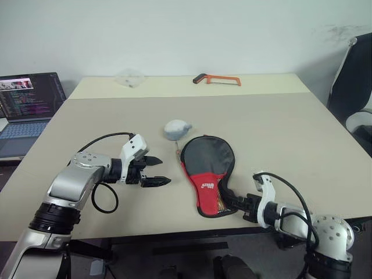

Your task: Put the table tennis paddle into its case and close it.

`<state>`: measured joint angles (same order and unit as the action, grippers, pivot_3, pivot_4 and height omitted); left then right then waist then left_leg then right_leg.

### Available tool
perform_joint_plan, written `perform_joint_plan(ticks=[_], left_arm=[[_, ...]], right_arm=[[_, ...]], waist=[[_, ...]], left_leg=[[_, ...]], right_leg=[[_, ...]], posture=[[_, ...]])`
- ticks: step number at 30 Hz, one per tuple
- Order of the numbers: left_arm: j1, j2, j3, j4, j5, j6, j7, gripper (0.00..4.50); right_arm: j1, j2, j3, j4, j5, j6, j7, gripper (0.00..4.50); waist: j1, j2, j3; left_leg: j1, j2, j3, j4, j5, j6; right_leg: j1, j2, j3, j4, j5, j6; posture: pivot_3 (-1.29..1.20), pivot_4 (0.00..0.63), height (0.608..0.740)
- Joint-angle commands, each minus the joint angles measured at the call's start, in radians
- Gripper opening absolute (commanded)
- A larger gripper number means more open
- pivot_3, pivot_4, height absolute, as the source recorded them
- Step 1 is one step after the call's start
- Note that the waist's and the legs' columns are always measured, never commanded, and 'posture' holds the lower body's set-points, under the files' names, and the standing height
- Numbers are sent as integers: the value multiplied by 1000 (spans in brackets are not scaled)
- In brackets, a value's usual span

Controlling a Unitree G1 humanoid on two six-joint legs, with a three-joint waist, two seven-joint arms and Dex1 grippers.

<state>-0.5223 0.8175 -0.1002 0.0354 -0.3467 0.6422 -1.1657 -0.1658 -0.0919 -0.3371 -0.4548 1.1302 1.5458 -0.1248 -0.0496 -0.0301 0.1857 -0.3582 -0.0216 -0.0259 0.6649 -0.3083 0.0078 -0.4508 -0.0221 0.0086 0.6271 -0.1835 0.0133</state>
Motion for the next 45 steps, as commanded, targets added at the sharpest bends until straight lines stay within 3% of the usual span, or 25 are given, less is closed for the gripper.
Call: perform_joint_plan(ticks=[1, 9, 17, 20, 24, 30, 37, 42, 45], left_arm=[[-23, 10, 8, -18, 1, -15, -11, 4500], [-48, 12, -10, -7, 13, -13, -22, 4500], [-64, 12, -15, -2, 20, -7, -32, 4500], [-65, 13, -20, -4, 24, -6, -36, 4500], [-72, 10, -24, 3, 25, -8, -37, 4500], [-83, -4, -25, 24, 33, -25, -32, 4500], [-125, -30, -13, 92, 54, -71, -19, 4500], [-167, -48, 8, 145, 57, -106, -5, 4500], [-189, -64, 24, 180, 61, -128, 23, 4500]], right_arm=[[40, 10, 20, -18, 95, 69, -66, 25], [74, -47, 34, 4, 283, 39, -171, 25], [111, -226, 211, 33, 590, -197, -341, 25], [102, -275, 259, 34, 623, -287, -380, 25], [42, -362, 299, 22, 569, -323, -327, 25], [-1, -459, 327, 39, 571, -361, -270, 1865], [-112, -717, 310, -5, 350, -320, 105, 4354], [-245, -824, 292, 24, 172, -384, 316, 4461], [-339, -774, 330, 2, 62, -450, 358, 4461]], waist=[[0, 0, 0], [2, 0, 0], [1, 0, 0], [1, -1, 0], [1, -1, 0], [5, -1, 0], [20, -1, 0], [20, -1, 0], [19, -1, 0]], left_leg=[[0, 0, 0, 0, 0, 0], [0, 0, 0, 1, 0, 0], [-1, 0, 1, 1, 0, 0], [-3, 0, 2, 2, 0, 0], [-4, 0, 3, 6, 0, 0], [-5, -1, 3, 14, 0, 0], [-5, -2, 4, 15, 0, 0], [-5, -2, 4, 16, 0, 0], [-5, -1, 3, 15, 0, 0]], right_leg=[[0, 0, 0, 0, 0, 0], [0, 0, 0, 0, 0, 0], [0, 0, 1, 0, 0, 0], [0, 1, 2, 0, 0, 1], [0, 2, 3, 1, 0, 2], [1, 3, 3, 1, 3, 6], [1, 4, 4, 0, 4, 7], [1, 4, 4, 0, 4, 7], [1, 4, 3, 0, 4, 7]], posture=[[0, 150, 740], [0, 150, 740], [0, 150, 740], [0, 150, 740], [0, 150, 740], [0, 150, 740], [0, 150, 740], [0, 150, 740], [0, 150, 740]])
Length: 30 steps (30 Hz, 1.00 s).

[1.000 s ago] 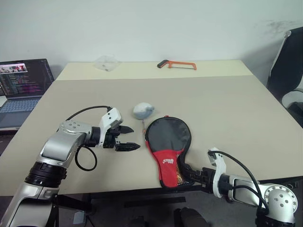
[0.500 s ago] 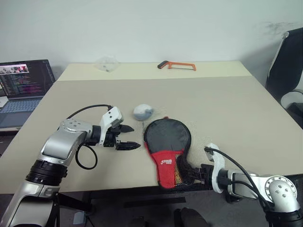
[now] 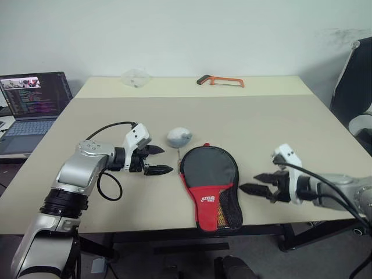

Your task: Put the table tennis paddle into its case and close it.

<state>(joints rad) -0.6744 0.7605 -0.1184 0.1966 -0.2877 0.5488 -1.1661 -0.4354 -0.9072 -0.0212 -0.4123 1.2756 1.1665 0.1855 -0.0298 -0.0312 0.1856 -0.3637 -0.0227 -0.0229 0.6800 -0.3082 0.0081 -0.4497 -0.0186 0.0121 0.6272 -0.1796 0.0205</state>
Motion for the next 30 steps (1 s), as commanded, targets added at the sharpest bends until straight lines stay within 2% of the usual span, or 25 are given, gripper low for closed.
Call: perform_joint_plan(ticks=[1, 4, 6, 8, 11, 16, 20, 24, 28, 30], left_arm=[[-52, -19, 53, 38, 0, -37, 43, 4500], [-124, -75, 92, 123, -7, -14, 132, 4500], [-172, -111, 85, 179, 20, -43, 178, 4500], [-212, -139, 66, 242, 49, -86, 198, 4500], [-275, -183, 36, 356, 102, -157, 225, 4500], [-367, -258, 14, 554, 153, -237, 227, 4500], [-429, -321, -44, 722, 252, -353, 264, 4500], [-488, -388, -90, 892, 343, -429, 319, 4500], [-533, -428, -108, 1007, 417, -445, 426, 4500], [-562, -456, -105, 1053, 446, -423, 541, 4500]], right_arm=[[-103, 85, 44, -48, -132, -105, 52, 4461], [-161, 206, 195, -39, -389, -258, 62, 4461], [-183, 321, 331, 60, -610, -400, 30, 4461], [-183, 455, 373, 196, -735, -520, -1, 4461], [-161, 551, 400, 374, -870, -641, 11, 4461], [-103, 637, 361, 498, -923, -652, 48, 4461], [-38, 663, 364, 532, -949, -651, 122, 4461], [-12, 690, 342, 546, -989, -643, 130, 4461], [-10, 705, 320, 529, -1015, -627, 142, 4461], [-10, 713, 310, 522, -1024, -613, 144, 4461]], waist=[[-3, 0, 0], [0, 0, 0], [1, -1, -1], [1, -2, -1], [4, -2, -1], [7, -3, -2], [5, -4, -2], [3, -7, -6], [0, -8, -8], [0, -9, -8]], left_leg=[[0, 0, 0, 0, 0, 0], [0, 1, 0, 0, 0, 0], [0, 0, -1, 1, 0, 0], [0, 0, 0, 1, 0, 0], [-1, -2, 1, 1, 0, -1], [-3, -5, 1, 1, 0, 0], [-3, -4, 0, 0, 0, 0], [2, -4, 0, 1, 0, 0], [10, -3, 0, 1, 0, 0], [13, -3, 0, 1, 0, 0]], right_leg=[[0, 0, 0, 0, 0, 0], [0, -1, 0, 1, 0, 0], [0, -1, -1, 1, 0, 0], [0, -1, 0, 1, 1, -1], [-1, -3, 1, 1, 4, -5], [-3, -8, 0, 1, 6, -4], [-3, -7, -1, 1, 6, -4], [1, -6, -1, 1, 6, -5], [8, -3, 0, 1, 6, -4], [11, -3, 0, 1, 3, 1]], posture=[[0, 150, 740], [0, 150, 740], [0, 150, 740], [0, 150, 740], [0, 150, 740], [0, 150, 740], [0, 150, 740], [0, 150, 740], [0, 150, 740], [0, 150, 740]])
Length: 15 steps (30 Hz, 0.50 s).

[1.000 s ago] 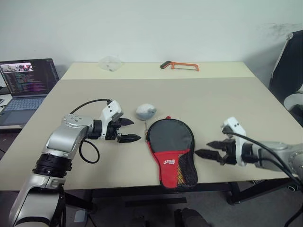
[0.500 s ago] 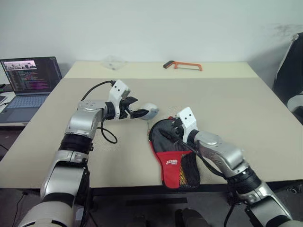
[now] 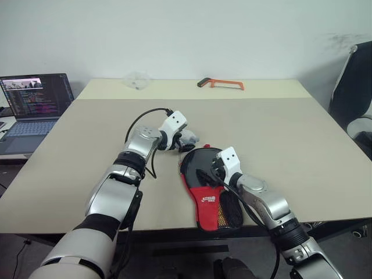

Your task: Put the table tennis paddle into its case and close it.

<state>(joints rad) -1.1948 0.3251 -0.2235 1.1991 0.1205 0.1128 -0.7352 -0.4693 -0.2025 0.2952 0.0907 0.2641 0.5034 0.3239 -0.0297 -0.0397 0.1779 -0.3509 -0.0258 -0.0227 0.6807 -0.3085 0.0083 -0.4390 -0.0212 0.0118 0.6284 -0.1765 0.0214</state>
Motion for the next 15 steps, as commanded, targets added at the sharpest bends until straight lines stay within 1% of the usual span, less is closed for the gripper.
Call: perform_joint_plan(ticks=[1, 5, 8, 14, 15], left_arm=[[-51, -34, 3, 65, 47, 18, 145, 4500], [-73, -91, 22, 101, 59, 15, 223, 4500], [-75, -118, 17, 114, 82, -3, 271, 3910], [-80, -139, 8, 126, 132, -53, 343, 1917], [-82, -140, -10, 128, 159, -83, 371, 1569]], right_arm=[[24, 9, -6, 17, -20, 57, 9, 4461], [16, 12, 22, 13, -60, 87, 25, 4461], [2, 8, 58, 35, -124, 98, 23, 4500], [-5, 36, 40, 59, -159, 114, 20, 4500], [-3, 36, 39, 56, -162, 116, 24, 4500]], waist=[[0, -1, 0], [0, -2, -2], [1, -2, -2], [-1, -1, -2], [-1, -1, -2]], left_leg=[[1, 0, 0, 0, 0, 0], [2, 0, 0, 0, 0, 0], [2, 0, 0, 0, 0, 0], [3, 1, 0, 0, 0, 0], [3, 1, 0, 0, 0, 0]], right_leg=[[1, 0, 0, 0, 0, 0], [2, 0, 0, 0, 0, 0], [2, 0, 0, 0, 0, 0], [2, -1, 1, 1, 0, 0], [2, -1, 1, 1, 0, 0]], posture=[[0, 150, 740], [0, 150, 740], [0, 150, 740], [0, 150, 740], [0, 150, 740]])
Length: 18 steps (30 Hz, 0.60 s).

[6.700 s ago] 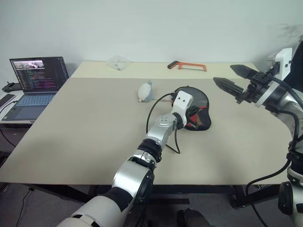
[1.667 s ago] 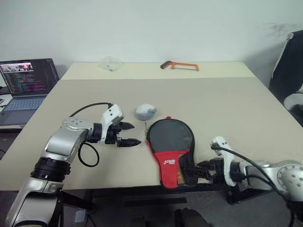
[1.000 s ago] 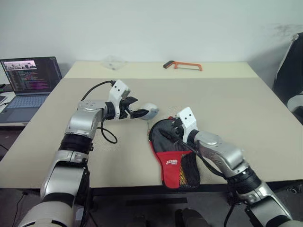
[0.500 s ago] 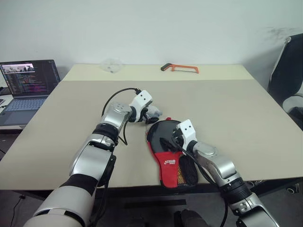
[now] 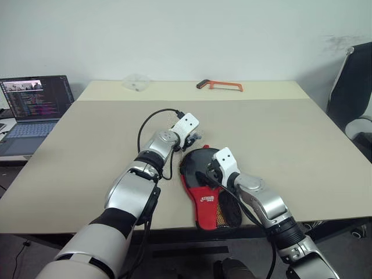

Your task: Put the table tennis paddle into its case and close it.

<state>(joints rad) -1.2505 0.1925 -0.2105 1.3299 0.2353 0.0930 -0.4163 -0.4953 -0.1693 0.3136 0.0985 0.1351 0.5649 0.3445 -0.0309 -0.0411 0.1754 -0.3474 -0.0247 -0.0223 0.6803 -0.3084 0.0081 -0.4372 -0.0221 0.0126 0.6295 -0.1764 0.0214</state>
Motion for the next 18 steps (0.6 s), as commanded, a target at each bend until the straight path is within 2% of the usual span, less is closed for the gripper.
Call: perform_joint_plan(ticks=[1, 3, 5, 11, 18], left_arm=[[-29, -9, -42, -1, 72, -91, 80, 1298], [-35, -11, -74, 5, 121, -144, 141, 782], [-42, -12, -111, 9, 172, -205, 199, 484], [-72, -38, -187, 27, 285, -311, 361, 420], [-84, -90, -242, 47, 374, -318, 458, 417]], right_arm=[[26, 3, 20, 45, -34, 58, 7, 4500], [33, 2, 20, 35, -34, 67, 13, 4500], [42, 6, 16, 27, -33, 74, 14, 4500], [53, 21, 12, 11, -43, 92, 4, 4500], [75, 16, 16, -44, -55, 144, 15, 4500]], waist=[[0, 0, 0], [0, 0, 0], [1, 0, 0], [1, 0, 0], [1, 0, 0]], left_leg=[[0, 0, 0, 0, 0, 0], [0, 0, 0, 0, 0, 0], [0, 0, 0, 0, 0, 0], [0, 0, 0, 0, 0, 0], [-1, -1, 1, 0, 0, 0]], right_leg=[[0, 0, 0, 0, 0, 0], [0, 0, 0, 0, 0, 0], [0, 0, 0, 0, 0, 0], [0, -1, 0, -1, 0, 0], [0, -1, -2, -1, 0, 0]], posture=[[0, 150, 740], [0, 150, 740], [0, 150, 740], [0, 150, 740], [0, 150, 740]])
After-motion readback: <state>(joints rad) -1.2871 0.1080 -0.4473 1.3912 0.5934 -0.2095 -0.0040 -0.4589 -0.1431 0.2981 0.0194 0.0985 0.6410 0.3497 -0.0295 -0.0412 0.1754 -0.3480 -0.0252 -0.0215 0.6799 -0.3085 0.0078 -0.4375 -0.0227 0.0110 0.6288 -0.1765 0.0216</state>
